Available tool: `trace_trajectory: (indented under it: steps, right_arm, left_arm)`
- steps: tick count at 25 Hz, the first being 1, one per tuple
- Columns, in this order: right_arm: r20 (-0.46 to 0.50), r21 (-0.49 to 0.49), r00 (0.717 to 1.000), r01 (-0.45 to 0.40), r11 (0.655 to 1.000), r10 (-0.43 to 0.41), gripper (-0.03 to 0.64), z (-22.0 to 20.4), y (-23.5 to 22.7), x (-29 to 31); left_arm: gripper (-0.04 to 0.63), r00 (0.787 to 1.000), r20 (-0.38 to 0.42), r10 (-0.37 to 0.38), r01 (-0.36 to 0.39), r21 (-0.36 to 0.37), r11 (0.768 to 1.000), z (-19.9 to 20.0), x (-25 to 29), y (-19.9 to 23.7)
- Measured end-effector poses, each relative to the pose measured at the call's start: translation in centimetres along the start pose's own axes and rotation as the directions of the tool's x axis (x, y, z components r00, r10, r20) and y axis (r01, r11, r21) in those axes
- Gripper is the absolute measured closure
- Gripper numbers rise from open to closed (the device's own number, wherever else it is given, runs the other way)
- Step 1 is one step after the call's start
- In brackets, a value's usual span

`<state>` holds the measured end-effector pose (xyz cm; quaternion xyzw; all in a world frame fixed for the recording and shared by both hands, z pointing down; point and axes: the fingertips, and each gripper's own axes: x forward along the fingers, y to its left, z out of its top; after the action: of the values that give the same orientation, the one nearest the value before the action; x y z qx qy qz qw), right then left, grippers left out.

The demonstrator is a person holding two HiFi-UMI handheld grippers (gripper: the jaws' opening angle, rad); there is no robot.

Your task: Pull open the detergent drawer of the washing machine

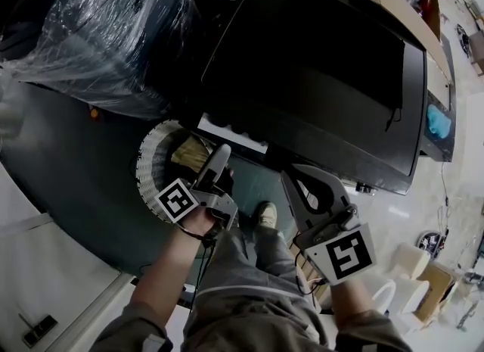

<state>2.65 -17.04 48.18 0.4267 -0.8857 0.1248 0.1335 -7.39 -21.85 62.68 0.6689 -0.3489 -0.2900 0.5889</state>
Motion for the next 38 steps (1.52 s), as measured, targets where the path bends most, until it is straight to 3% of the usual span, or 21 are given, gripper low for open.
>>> trace_trajectory:
  steps: [19, 26, 34, 38]
  right_arm:
    - [-0.046, 0.004, 0.998, -0.045, 0.999, 0.045, 0.583, -0.5, 4.8, -2.7]
    - [-0.064, 0.016, 0.996, -0.063, 0.998, 0.064, 0.583, -0.8, 6.3, -3.2]
    - [-0.065, 0.008, 0.996, -0.062, 0.998, 0.062, 0.583, 0.2, 6.8, -3.5]
    - [-0.050, -0.003, 0.997, -0.060, 0.998, 0.060, 0.583, 1.7, 6.8, -3.9]
  left_arm:
    - [0.166, 0.998, -0.037, 0.047, -0.048, -0.025, 0.999, -2.3, -9.4, 0.2]
    - [0.170, 0.998, -0.030, 0.062, -0.063, -0.025, 0.998, -2.4, -10.2, 0.2]
    - [0.169, 0.991, -0.067, 0.118, -0.117, 0.016, 0.993, -2.7, -10.6, -0.1]
    - [0.169, 0.977, -0.091, 0.192, -0.182, 0.107, 0.977, -2.6, -11.5, -0.5]
